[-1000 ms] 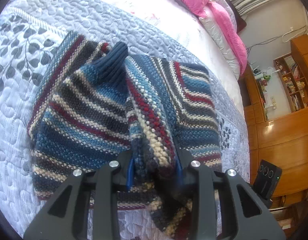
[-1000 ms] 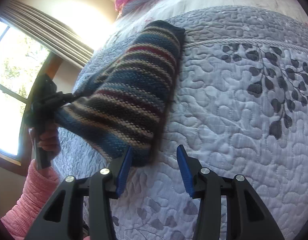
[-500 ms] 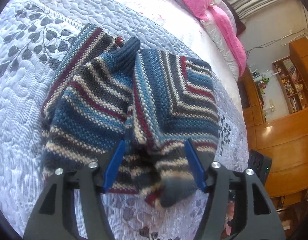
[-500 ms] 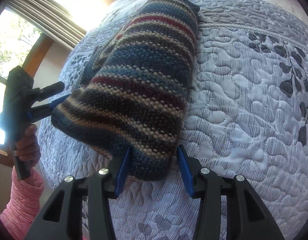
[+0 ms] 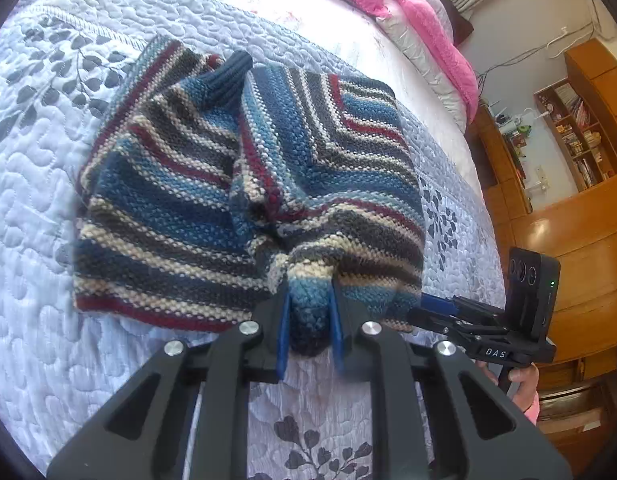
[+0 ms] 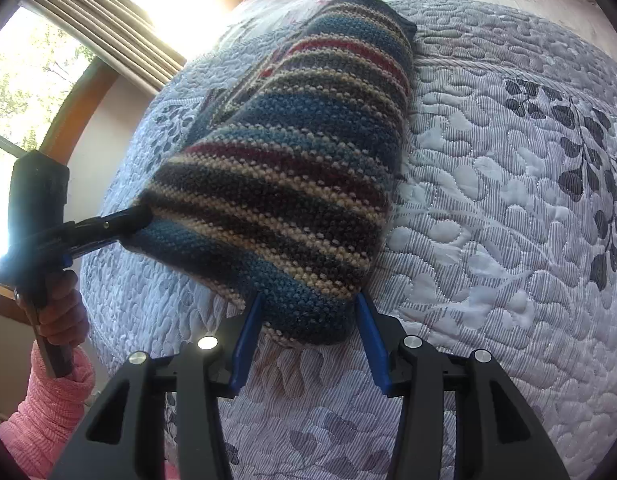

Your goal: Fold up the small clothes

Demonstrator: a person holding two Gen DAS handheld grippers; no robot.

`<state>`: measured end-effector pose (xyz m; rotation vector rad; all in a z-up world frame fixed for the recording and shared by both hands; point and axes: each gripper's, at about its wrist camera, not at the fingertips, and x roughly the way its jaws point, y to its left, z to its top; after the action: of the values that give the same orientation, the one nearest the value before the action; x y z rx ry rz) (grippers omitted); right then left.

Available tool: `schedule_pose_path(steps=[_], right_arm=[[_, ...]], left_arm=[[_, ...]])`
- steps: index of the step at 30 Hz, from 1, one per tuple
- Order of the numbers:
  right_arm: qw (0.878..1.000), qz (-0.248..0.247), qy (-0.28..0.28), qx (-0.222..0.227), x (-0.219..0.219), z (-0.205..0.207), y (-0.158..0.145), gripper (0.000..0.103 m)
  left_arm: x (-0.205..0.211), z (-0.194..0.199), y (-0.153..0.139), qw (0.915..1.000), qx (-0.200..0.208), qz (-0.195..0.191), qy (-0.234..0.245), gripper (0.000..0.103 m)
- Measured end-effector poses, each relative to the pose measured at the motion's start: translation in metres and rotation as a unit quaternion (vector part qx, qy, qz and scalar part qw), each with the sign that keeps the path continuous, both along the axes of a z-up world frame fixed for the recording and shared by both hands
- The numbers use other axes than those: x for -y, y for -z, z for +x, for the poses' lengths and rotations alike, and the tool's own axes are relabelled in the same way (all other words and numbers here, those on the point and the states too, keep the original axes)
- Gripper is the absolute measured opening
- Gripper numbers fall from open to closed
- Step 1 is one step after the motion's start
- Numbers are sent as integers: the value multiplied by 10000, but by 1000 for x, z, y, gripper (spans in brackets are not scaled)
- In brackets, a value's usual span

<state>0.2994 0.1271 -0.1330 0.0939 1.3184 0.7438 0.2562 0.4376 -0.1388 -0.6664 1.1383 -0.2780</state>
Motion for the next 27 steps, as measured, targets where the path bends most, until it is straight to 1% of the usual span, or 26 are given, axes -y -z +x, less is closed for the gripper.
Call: schedule_pose_path(steps=[2, 4, 5, 7, 8, 9, 10, 11, 13, 14, 16, 18, 20, 21, 24, 27], right_arm=[[10000, -16, -52, -5, -2, -1, 1, 49], [9999, -57, -87, -33, -6, -1, 7, 49], [9999, -84, -82, -72, -8, -1, 10, 49], [9997, -124, -63, -180, -11, 1, 19, 49], [9997, -133, -67, -196, -11, 1, 21, 49], [9997, -135, -75, -191, -11, 1, 22, 49], [9997, -121, -77, -186, -11, 1, 22, 50], [9998, -94, -81, -180, -10, 2, 20, 50], [9999, -59, -99, -110, -3, 3, 15, 53], [9999, -80, -101, -55, 0, 4, 12, 56], [9999, -104, -95, 18, 5, 5, 9, 56], [9999, -99, -72, 16, 7, 7, 8, 56], [9999, -96, -80, 15, 6, 7, 7, 56], [9999, -91, -95, 10, 6, 7, 8, 56], [9999, -73, -115, -7, 3, 6, 10, 56], [9999, -22, -77, -72, 1, 8, 14, 58]], left_arm=[[-6, -5, 11, 9999, -101, 42, 89, 13], [-8, -4, 37, 9987, -442, 136, 191, 13], [-8, -3, 52, 9978, -609, 110, 228, 13], [-12, -2, 67, 9974, -704, -112, 101, 14], [-15, -2, 68, 9972, -708, -250, 32, 15], [-18, -2, 66, 9969, -692, -372, -25, 19], [-20, -2, 63, 9968, -665, -446, -56, 25], [-22, -3, 58, 9969, -621, -487, -52, 28], [-25, -4, 44, 9978, -441, -484, 31, 39], [-27, -4, 35, 9982, -322, -500, 52, 43], [-35, 1, 21, 9985, -116, -538, -17, 60], [-44, 10, 13, 9989, -26, -430, -205, 65], [-53, 27, 16, 9978, -123, -555, -333, 65], [-54, 36, 21, 9971, -225, -638, -346, 65], [-58, 61, 40, 9953, -527, -733, -358, 65], [-55, 76, 53, 9934, -696, -839, -369, 65]])
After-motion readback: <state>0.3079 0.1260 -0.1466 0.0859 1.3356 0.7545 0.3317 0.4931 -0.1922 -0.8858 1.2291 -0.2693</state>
